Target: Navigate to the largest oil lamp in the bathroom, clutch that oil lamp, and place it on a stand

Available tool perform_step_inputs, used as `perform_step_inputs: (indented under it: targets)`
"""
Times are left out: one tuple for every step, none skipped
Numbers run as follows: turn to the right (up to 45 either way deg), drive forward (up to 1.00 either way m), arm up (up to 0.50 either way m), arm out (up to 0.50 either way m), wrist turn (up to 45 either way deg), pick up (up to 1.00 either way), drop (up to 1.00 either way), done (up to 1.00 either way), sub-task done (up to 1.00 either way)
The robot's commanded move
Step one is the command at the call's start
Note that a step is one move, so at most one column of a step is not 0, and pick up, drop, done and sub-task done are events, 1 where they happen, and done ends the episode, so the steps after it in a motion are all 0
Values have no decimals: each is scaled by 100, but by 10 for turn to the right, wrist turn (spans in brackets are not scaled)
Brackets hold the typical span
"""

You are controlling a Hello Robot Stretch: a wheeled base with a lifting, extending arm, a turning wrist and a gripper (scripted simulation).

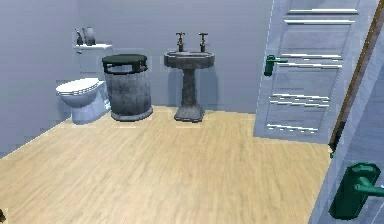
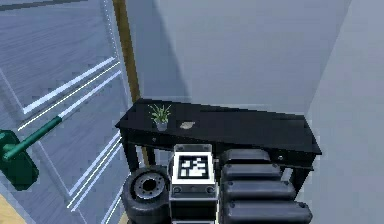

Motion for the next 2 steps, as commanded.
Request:
perform_step_inputs:
  targets:
    - [0, 0, 0, 48, 0, 0, 0, 0, 0]
    - [0, 0, 0, 0, 450, 0, 0, 0, 0]
